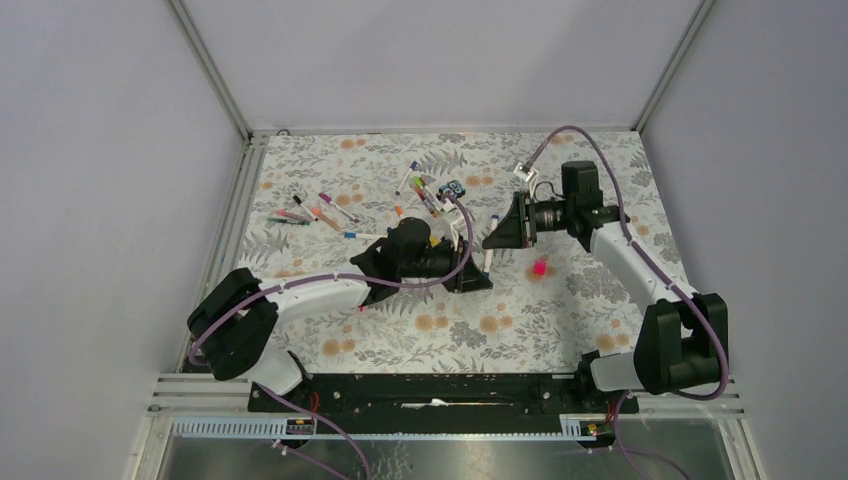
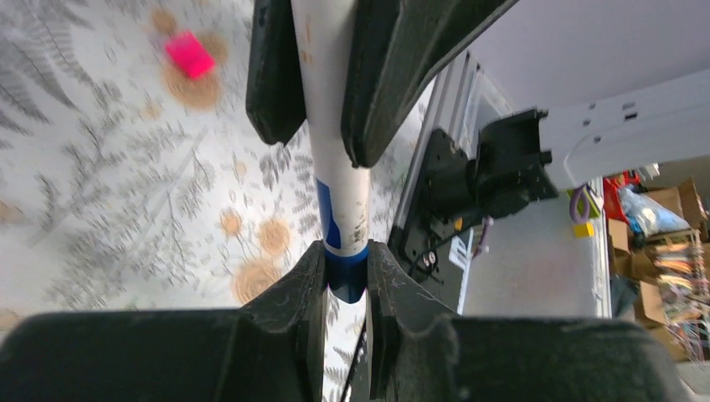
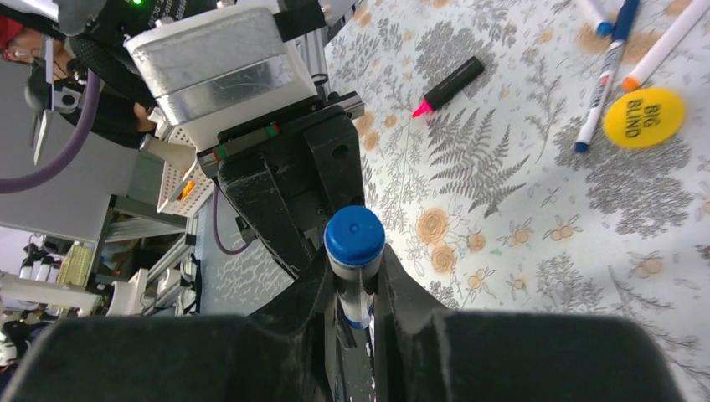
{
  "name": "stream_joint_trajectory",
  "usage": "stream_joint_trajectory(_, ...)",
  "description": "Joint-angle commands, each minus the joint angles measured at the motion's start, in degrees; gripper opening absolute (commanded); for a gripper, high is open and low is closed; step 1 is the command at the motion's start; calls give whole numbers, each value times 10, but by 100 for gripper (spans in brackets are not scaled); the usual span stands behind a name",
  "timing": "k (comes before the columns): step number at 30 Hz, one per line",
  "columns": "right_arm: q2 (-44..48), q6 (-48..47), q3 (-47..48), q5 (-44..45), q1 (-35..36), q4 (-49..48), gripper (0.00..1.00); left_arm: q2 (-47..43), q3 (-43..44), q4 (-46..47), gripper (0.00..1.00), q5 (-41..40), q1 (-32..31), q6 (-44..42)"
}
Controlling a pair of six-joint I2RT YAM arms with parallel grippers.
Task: Open the pen caps
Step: Open the pen cap from the pen.
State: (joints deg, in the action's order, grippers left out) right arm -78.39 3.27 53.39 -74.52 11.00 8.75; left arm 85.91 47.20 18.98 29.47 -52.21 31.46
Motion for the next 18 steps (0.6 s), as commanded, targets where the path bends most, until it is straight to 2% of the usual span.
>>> stream_joint_trajectory(1,-23,-20,158,-16,-31,57,0,28,12,-60,0,61,-6,-17)
stream_joint_trajectory(5,-56,-9,252,-19,-73,82,0,19,-4,-107,0,77,-6,-41)
stream_joint_trajectory(11,-74,6,307,-10,-88,82,0,20,-26,-141,0,102,-7,-53)
stream_joint_trajectory(14,-74,6,295,3,-88,82,0,-2,-47,-119,0,87,-6,-45)
stream_joint_trajectory(18,-58,-5,234,28,-90,78,0,-75,-82,-75,0,35,-3,-28)
